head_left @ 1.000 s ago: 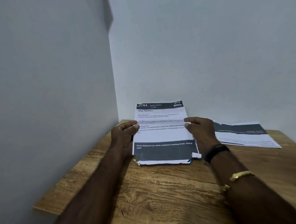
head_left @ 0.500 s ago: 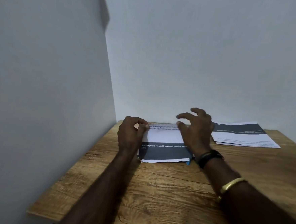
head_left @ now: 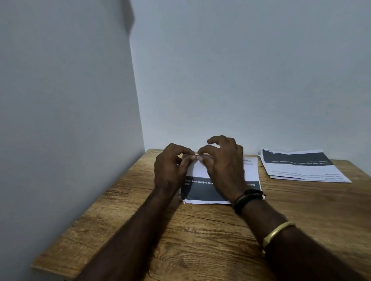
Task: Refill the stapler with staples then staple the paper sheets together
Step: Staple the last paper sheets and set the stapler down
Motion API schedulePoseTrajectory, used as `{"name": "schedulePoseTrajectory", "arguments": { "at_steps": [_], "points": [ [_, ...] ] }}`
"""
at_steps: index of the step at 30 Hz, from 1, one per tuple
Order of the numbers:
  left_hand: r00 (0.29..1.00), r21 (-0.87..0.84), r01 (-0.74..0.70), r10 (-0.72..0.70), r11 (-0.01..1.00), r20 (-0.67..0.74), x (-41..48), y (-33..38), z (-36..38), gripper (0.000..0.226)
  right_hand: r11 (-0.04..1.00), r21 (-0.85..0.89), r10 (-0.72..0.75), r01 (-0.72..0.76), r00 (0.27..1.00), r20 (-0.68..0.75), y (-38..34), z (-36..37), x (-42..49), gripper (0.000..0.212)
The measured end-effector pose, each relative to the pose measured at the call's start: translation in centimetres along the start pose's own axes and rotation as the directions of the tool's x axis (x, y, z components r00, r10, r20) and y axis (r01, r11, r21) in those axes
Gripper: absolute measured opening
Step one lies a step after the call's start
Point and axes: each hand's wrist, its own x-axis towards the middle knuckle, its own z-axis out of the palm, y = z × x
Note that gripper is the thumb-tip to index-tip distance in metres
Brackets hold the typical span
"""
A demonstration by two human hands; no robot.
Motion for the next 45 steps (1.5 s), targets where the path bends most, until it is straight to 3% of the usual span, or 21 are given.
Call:
{"name": "schedulePoseTrajectory", "arguments": {
  "at_steps": [10,19,28,32,35,37,40,42,43,45],
  "points": [
    [0.999,-0.018,-0.042,0.042,0.999,-0.014,-0.1,-0.3,0.1,0.004,0.996,-0.085,0.031,-0.034,0.999,-0.037,0.8,0.1,0.2,0.003],
    [0.991,-0.091,0.069,-0.079,0.994,-0.111,0.4,-1.4,-0.6,0.007,0.97,-0.192,0.145,-0.15,0.989,-0.042,3.8,-0.9,0.4,0.015],
    [0.958,-0.161,0.163,-0.195,0.973,-0.208,0.8,-2.1,-1.3,0.012,0.939,-0.114,0.311,-0.325,0.943,-0.121,6.1,-1.9,0.5,0.008],
    [0.954,-0.226,0.177,-0.223,0.958,-0.198,0.8,-1.9,-1.2,0.017,0.935,0.154,0.343,-0.321,0.927,-0.152,5.9,-2.0,0.7,0.007],
    [0.915,-0.416,0.255,-0.356,0.873,-0.187,1.1,-1.9,-0.9,0.032,0.921,0.31,0.301,-0.236,0.936,-0.184,5.4,-2.6,1.0,0.009],
    [0.856,-0.563,0.342,-0.497,0.753,-0.145,1.5,-1.7,-0.4,0.032,0.909,0.367,0.287,-0.195,0.933,-0.216,5.3,-3.0,1.0,0.007],
    [0.699,-0.772,0.487,-0.713,0.407,0.065,2.3,-0.9,0.2,0.013,0.916,0.364,0.268,-0.167,0.931,-0.248,5.4,-3.5,0.5,0.009],
    [0.608,-0.813,0.554,-0.754,0.18,0.248,2.5,-0.4,0.6,0.008,0.923,0.345,0.262,-0.171,0.936,-0.237,5.6,-3.8,0.3,0.008],
    [0.594,-0.798,0.587,-0.742,0.135,0.311,2.5,-0.3,0.9,0.011,0.923,0.337,0.267,-0.184,0.938,-0.219,5.8,-3.9,0.3,0.008],
    [0.609,-0.715,0.667,-0.706,0.21,0.361,2.3,-0.5,1.5,0.028,0.923,0.28,0.304,-0.264,0.946,-0.111,6.2,-4.3,0.4,0.008]
  ]
}}
